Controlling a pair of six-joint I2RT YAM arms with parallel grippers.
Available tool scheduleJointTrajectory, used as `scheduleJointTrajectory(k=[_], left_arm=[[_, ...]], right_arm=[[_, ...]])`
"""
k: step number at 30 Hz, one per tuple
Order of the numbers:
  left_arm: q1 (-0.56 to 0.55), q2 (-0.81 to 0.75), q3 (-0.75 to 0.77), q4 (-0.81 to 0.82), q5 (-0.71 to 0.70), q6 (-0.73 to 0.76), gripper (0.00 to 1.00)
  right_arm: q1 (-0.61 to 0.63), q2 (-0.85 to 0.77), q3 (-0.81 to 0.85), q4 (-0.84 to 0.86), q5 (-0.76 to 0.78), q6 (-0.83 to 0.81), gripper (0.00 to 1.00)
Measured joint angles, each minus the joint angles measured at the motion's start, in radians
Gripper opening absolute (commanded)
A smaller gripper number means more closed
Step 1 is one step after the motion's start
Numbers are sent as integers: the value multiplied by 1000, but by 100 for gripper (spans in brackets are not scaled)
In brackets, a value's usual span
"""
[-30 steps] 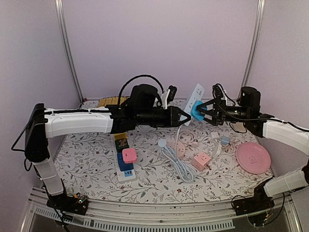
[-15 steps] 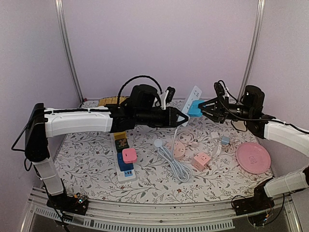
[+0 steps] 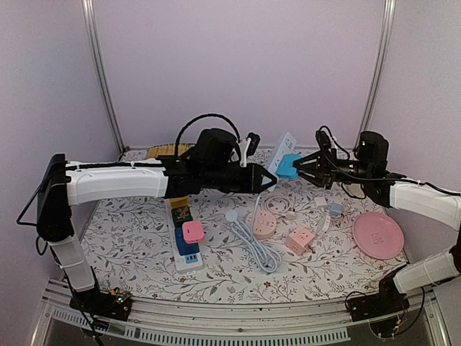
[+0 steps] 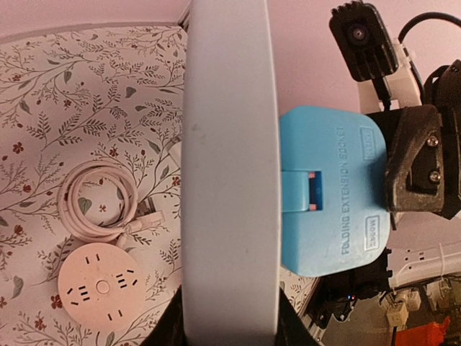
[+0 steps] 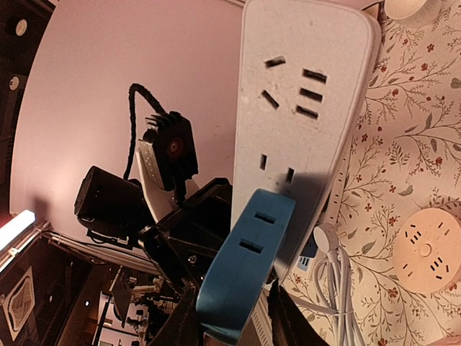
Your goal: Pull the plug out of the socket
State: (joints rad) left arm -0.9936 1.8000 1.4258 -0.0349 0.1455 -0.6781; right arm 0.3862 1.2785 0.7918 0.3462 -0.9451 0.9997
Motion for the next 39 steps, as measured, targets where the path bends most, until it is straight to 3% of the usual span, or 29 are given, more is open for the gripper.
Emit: scheduleJointTrajectory(k=[10,18,27,39], left_arm=[[-14,-2,49,-86,-54,52,0],[-32,-2,88,-153,-103,84,0],[-45,16,138,-259,-184,88,0],[-57,24,144,-317,-260,56,0]], right_arm=[[3,37,0,-10,9,8,31],[10,45,0,-21,16,11,24],[19,52,4,-31,22,20,4],[31,70,4,-60,36,32,3]])
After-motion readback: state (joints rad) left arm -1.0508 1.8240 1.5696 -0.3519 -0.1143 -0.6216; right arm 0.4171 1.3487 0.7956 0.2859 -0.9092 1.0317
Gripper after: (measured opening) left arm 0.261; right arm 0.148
